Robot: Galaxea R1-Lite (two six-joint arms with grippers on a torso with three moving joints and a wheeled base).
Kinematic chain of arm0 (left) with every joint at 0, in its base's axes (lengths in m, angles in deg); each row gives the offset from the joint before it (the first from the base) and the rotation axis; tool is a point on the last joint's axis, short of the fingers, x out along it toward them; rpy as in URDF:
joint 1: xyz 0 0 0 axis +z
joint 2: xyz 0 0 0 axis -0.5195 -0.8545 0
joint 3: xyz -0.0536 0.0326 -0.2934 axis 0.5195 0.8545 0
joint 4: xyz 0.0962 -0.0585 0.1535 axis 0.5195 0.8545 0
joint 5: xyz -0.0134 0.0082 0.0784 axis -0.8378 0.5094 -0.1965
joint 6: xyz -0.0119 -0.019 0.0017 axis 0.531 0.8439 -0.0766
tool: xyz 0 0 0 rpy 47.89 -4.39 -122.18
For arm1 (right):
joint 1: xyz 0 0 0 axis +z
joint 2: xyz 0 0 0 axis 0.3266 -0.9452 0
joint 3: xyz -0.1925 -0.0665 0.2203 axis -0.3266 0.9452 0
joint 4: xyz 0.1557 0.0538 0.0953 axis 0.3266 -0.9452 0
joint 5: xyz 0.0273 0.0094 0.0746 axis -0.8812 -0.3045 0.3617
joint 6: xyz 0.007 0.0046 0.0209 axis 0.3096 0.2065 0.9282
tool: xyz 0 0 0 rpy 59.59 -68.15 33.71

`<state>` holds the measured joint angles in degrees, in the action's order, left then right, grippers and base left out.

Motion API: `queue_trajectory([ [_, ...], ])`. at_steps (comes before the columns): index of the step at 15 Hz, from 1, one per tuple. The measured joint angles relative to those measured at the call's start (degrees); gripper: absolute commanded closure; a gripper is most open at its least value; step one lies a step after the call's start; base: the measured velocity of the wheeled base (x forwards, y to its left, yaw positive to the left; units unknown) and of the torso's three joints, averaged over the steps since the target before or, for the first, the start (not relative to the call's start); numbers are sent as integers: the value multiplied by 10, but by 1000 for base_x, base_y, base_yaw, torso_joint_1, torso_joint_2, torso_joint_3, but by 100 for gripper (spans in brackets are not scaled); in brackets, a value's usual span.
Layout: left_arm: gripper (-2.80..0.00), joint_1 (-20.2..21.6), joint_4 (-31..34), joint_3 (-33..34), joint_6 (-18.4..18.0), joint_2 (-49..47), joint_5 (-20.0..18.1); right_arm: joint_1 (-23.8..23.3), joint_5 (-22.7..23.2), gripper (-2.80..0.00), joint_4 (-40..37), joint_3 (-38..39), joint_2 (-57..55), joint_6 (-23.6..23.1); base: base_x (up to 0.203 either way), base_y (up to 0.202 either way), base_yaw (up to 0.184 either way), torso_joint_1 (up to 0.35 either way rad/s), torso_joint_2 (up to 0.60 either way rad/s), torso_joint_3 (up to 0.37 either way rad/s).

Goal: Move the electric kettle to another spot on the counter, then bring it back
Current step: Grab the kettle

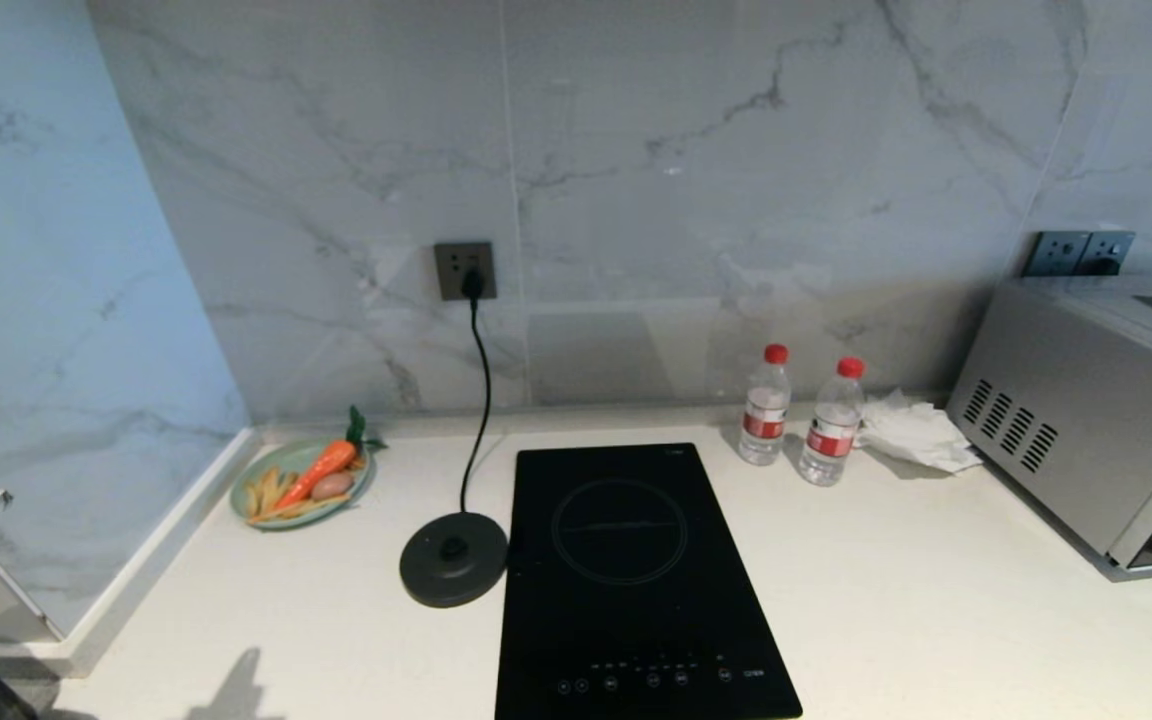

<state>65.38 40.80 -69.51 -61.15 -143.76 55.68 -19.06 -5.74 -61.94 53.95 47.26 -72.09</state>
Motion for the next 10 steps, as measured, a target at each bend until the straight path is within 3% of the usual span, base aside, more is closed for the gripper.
queue_trajectory([
  [7, 0, -5, -4, 12, -2, -30, 7, 0, 0, 0, 0, 0, 0, 0, 0, 0, 0, 0, 0, 0],
  [10, 0, 46, -9, 19, -9, -78, -20, 0, 0, 0, 0, 0, 0, 0, 0, 0, 0, 0, 0, 0],
])
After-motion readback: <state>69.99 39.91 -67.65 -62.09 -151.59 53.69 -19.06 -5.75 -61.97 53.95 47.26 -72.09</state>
